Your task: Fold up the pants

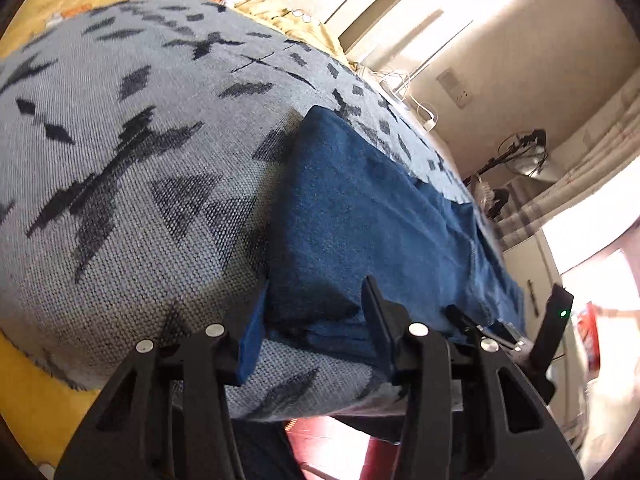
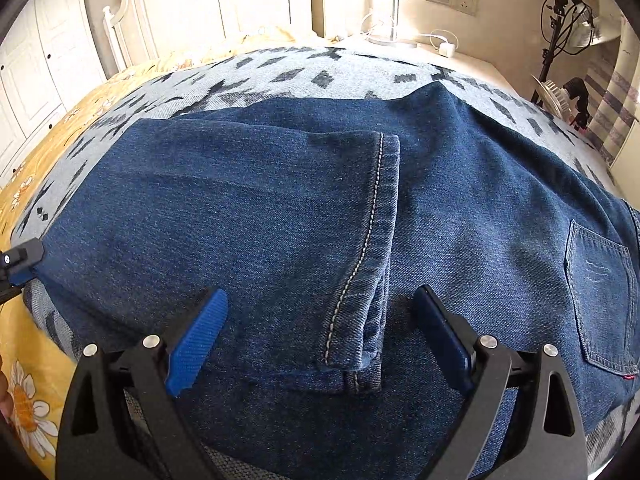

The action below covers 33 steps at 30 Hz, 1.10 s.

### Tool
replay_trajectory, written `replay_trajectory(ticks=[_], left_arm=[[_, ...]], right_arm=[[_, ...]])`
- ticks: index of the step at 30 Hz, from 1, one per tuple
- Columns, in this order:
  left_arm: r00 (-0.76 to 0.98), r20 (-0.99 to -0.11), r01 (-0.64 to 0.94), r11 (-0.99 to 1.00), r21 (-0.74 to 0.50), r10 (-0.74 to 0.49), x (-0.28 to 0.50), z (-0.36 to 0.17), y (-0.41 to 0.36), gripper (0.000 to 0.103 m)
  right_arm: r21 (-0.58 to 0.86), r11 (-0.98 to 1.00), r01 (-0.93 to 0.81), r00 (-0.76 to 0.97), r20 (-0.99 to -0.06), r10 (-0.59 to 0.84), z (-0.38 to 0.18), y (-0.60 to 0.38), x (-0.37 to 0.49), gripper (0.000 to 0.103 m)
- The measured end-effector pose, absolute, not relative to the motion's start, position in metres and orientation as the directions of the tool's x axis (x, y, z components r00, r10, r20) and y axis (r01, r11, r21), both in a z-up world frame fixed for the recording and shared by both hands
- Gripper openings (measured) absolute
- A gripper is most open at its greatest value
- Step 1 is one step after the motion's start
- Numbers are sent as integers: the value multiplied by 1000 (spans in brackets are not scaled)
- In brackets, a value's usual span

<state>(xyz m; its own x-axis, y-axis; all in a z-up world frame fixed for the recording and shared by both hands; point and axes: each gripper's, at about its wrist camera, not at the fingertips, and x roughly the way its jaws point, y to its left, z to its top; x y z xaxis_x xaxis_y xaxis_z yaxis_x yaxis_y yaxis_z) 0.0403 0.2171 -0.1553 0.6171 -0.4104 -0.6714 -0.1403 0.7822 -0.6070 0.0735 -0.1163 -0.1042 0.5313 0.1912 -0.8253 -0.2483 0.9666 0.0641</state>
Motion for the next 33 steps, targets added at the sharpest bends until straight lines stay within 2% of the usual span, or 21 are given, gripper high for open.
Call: replay_trajectory(ticks=[5,7,9,11,15,20,21,23,28,30,33], left_arm=[[590,-684,-192,748,-635,-429,47,-162,220,45],[585,-653,-211,687,-695,-481,48,-167,225,45],[598,-577,-229,571,-788,-556,46,-173,234,39],[611,-553,-248,526,-813,-566,46,-173,242,38],[570,-611,-281,570,-773,-549,51,-175,232,39],[579,-582,-305,510,-804,-572,50,-179,235,38],[584,-588,-297,526,-797,-560,51,-175,236,33],[587,-627,-279,599,-751,-512,58,-166,235,29],[541,-648,-277,614,-739,-536,65,-173,235,28],[540,-652,-260,632,-730,-532,64,-171,234,17],[566,-656,-193,693,-695,-500,60,-150,227,13]], right_arm=[[68,966,-248,531,-825,194,-105,-116,75,91],[67,966,-248,530,-825,194,-105,-116,75,91],[68,966,-250,529,-826,195,-105,-116,75,91],[69,965,-253,529,-826,198,-105,-116,75,92],[73,965,-253,525,-827,200,-105,-116,76,92],[73,965,-253,527,-826,200,-105,-116,76,92],[72,964,-254,526,-826,200,-105,-116,76,92],[72,964,-255,526,-826,201,-105,-115,76,93],[72,965,-253,521,-831,198,-105,-116,78,92],[70,965,-252,522,-830,196,-105,-115,77,92],[67,966,-251,520,-832,193,-105,-115,78,93]])
